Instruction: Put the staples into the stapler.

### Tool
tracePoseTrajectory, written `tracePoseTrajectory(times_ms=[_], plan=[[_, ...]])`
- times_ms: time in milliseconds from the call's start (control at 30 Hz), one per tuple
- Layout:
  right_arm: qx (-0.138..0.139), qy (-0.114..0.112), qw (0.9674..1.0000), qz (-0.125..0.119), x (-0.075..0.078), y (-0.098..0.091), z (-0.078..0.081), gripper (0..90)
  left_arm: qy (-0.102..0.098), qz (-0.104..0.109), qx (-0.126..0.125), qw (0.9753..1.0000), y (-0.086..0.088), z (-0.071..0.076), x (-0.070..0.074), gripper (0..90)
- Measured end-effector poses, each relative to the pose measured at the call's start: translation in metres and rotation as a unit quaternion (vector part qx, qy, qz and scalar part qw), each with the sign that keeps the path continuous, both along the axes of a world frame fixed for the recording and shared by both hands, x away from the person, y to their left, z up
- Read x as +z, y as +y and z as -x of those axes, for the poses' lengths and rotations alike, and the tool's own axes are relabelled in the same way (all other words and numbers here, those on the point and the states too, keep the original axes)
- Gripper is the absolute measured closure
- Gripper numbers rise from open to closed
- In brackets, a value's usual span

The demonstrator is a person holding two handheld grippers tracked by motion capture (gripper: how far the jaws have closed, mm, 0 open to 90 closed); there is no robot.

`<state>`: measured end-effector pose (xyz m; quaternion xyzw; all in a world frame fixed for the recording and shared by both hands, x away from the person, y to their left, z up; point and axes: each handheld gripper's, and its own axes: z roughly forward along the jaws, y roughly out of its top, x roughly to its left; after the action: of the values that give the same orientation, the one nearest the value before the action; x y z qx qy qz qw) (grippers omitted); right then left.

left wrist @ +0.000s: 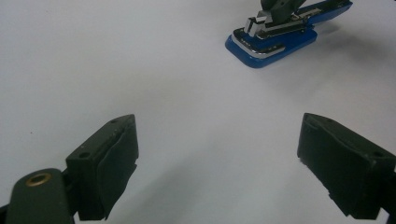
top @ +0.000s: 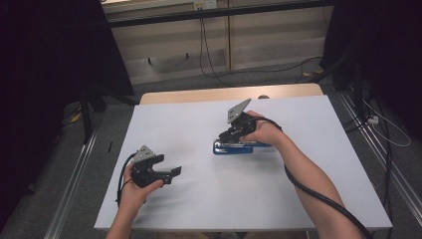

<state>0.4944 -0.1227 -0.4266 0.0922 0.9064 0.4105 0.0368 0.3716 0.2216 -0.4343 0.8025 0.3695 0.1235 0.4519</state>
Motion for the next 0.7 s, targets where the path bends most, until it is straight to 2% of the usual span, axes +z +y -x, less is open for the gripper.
tracePoseTrajectory(times_ms=[700], plan=[[0.01, -0.004, 0.9999, 0.001, -0.0035, 0.0008, -0.0032, 79.3, 0.006, -0.003, -0.003, 1.0, -0.0015, -0.0017, -0.0041, 12.7]])
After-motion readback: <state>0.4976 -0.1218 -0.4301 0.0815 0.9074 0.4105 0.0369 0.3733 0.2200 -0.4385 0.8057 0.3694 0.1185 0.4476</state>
